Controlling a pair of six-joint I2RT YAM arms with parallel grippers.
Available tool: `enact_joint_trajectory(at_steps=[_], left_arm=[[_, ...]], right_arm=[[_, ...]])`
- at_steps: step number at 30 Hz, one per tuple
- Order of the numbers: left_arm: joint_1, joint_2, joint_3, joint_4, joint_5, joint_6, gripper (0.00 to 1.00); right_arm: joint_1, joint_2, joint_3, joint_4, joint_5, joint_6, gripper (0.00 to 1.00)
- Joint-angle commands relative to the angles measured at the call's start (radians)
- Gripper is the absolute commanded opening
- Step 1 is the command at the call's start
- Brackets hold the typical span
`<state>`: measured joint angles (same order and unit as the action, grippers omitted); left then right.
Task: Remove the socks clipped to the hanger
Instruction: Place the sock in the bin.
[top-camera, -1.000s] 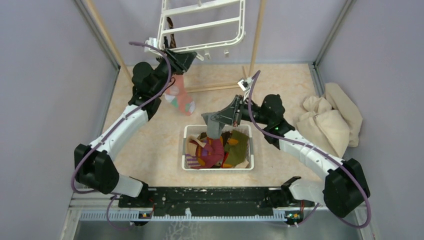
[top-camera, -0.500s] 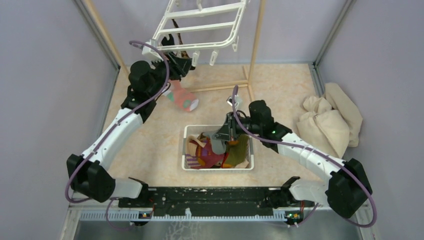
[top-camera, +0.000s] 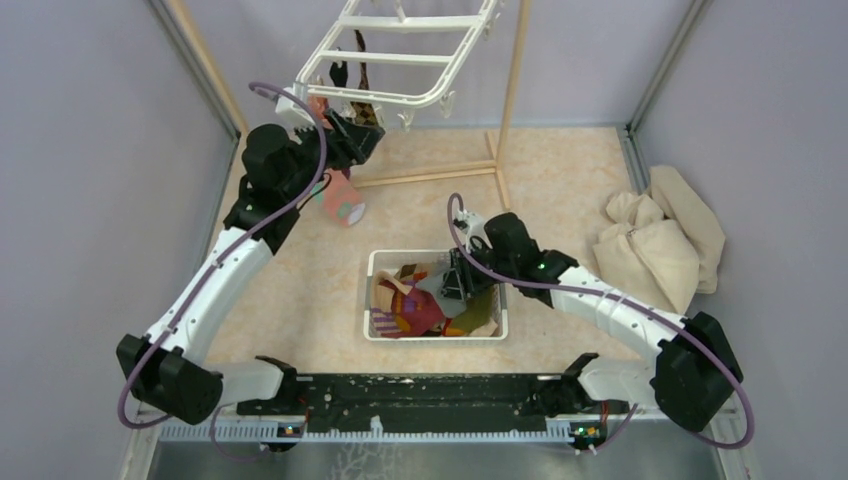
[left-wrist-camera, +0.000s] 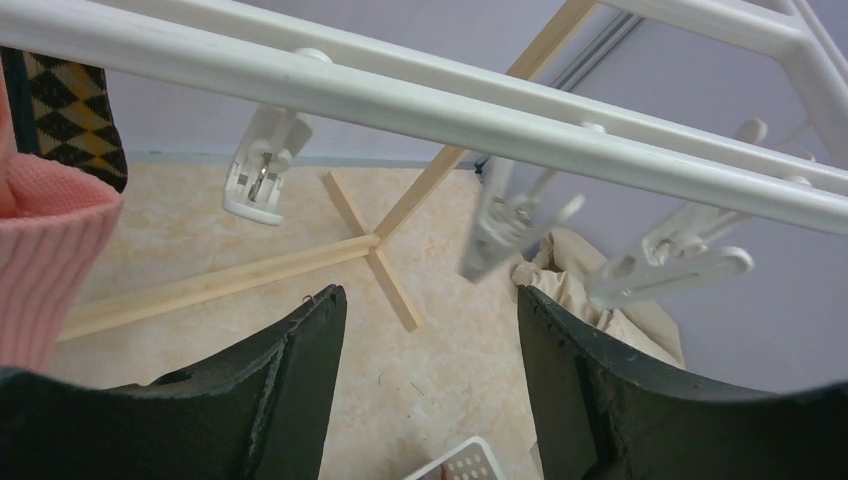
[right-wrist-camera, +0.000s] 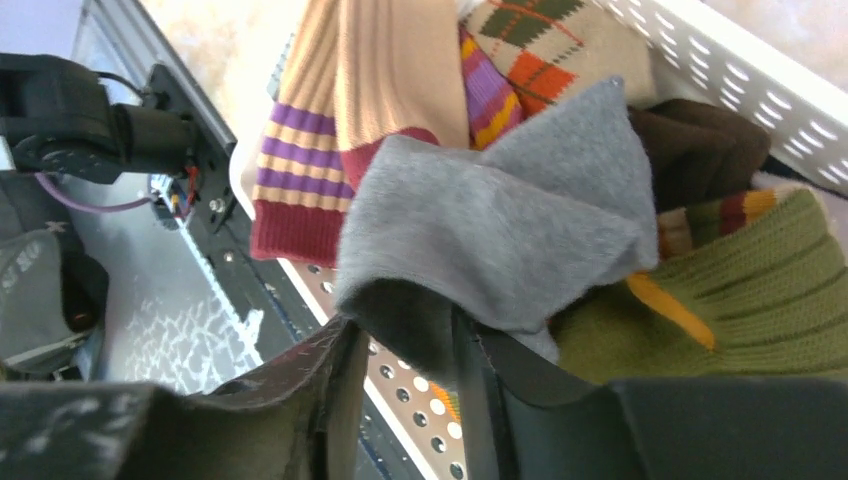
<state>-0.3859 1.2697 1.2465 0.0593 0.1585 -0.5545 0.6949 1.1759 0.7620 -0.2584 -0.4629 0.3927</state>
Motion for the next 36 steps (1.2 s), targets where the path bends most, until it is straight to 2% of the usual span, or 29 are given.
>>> enact_joint_trajectory(at_steps=[1,3,11,12,14,15,18,22,26,30,31,32,36], left_arm=[[0.001,-0.058,-0.011,-0.052,0.045,0.018,0.7],[0.001,-0.067,-0.014,-0.086,0.064,0.02,0.71],[0.002,-0.15,-0.085,-0.138,0.053,0.042,0.74],[0.001,-0.16,-0.089,-0.147,0.051,0.045,0.75],[0.001,-0.178,-0.093,-0.165,0.046,0.05,0.76],[0.001,-0.186,-0.093,-0.173,0.043,0.054,0.76],[0.002,-0.206,-0.092,-0.192,0.026,0.066,0.77],[0.001,-0.229,-0.097,-0.214,0.016,0.071,0.77],[0.001,-0.252,-0.106,-0.229,0.01,0.071,0.77],[0.002,-0.273,-0.118,-0.258,0.009,0.076,0.78],[0.001,-0.278,-0.121,-0.27,0.004,0.076,0.81],[0.002,-0.285,-0.125,-0.283,0.0,0.078,0.97],[0.002,-0.318,-0.146,-0.318,0.005,0.087,0.99]], right_arm=[[0.03,0.006,0.056,-0.077,0.067,-0.046,0.44],[0.032,-0.013,0.045,-0.084,0.076,-0.038,0.53],[0.032,-0.152,0.051,-0.089,0.147,0.016,0.69],[0.032,-0.166,0.059,-0.091,0.161,0.021,0.73],[0.031,-0.189,0.072,-0.091,0.176,0.029,0.88],[0.031,-0.19,0.079,-0.097,0.173,0.029,0.92],[0.033,-0.171,0.098,-0.127,0.148,0.011,0.95],[0.032,-0.202,0.08,-0.112,0.189,0.031,0.92],[0.032,-0.223,0.075,-0.077,0.205,0.044,0.74],[0.031,-0.178,0.086,-0.017,0.203,0.051,0.57],[0.032,-0.166,0.09,0.003,0.199,0.054,0.54],[0.032,-0.153,0.094,0.018,0.198,0.058,0.51],[0.047,-0.092,0.118,0.041,0.209,0.054,0.47]])
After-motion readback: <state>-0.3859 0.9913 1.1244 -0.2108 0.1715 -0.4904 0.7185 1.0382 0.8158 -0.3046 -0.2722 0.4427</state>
